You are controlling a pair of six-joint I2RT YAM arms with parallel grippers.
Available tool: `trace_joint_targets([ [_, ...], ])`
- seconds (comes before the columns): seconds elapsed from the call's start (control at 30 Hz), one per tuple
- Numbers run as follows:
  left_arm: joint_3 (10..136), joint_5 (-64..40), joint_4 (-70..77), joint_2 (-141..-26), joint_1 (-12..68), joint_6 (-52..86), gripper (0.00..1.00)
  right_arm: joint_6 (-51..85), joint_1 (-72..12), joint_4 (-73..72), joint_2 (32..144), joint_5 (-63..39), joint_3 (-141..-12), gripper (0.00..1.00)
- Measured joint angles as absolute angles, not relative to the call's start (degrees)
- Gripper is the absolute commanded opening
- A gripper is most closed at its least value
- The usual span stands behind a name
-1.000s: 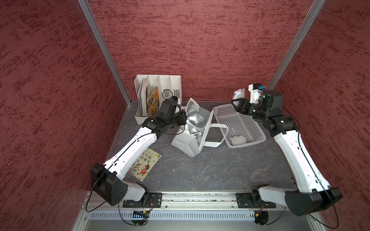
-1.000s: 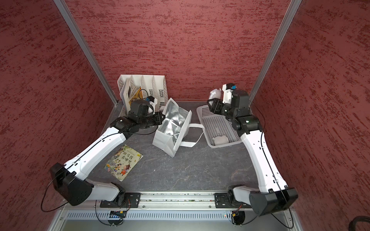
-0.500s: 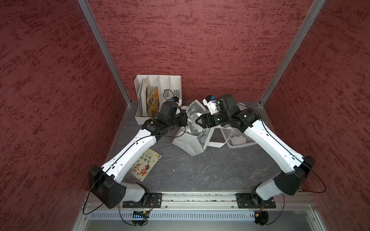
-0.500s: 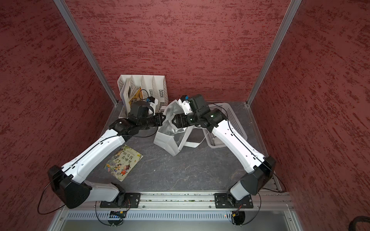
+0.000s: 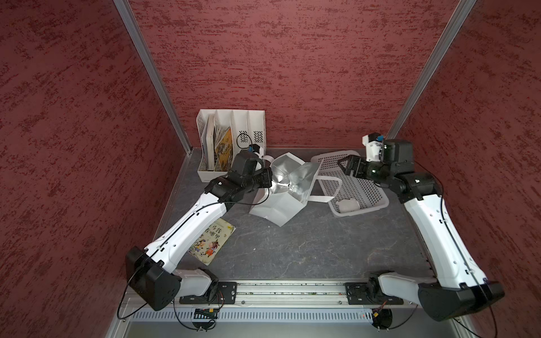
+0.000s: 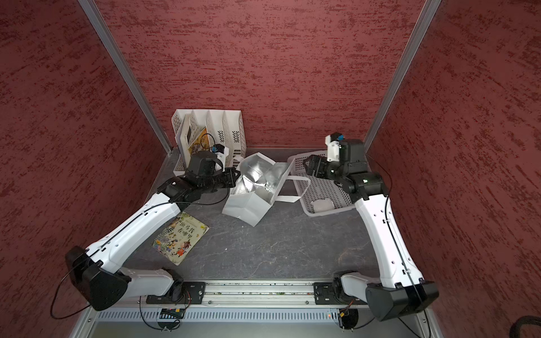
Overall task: Place the ice pack in the delivery bag
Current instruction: Pick up the ice pack from the bin.
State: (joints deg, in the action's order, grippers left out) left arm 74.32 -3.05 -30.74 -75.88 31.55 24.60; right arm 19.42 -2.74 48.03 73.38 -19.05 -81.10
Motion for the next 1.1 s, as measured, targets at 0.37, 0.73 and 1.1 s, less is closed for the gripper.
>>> trace_joint_targets([
  [0.37,73.56,-3.16,-29.43,-75.83,30.79,24.58,0.00,38.79,3.16,58.59,94.98,-10.63,-73.84,0.75],
  [0.73,72.73,-4.23,-28.49,-75.66,29.87,24.56,0.00,45.45,0.58,58.26,109.51,-5.04,-79.24,0.75],
  [1.1,72.73,-5.08,-28.53,-75.40,29.43,24.16,0.00,46.37,-0.30,56.34,113.80,-4.40,-80.27,0.47],
])
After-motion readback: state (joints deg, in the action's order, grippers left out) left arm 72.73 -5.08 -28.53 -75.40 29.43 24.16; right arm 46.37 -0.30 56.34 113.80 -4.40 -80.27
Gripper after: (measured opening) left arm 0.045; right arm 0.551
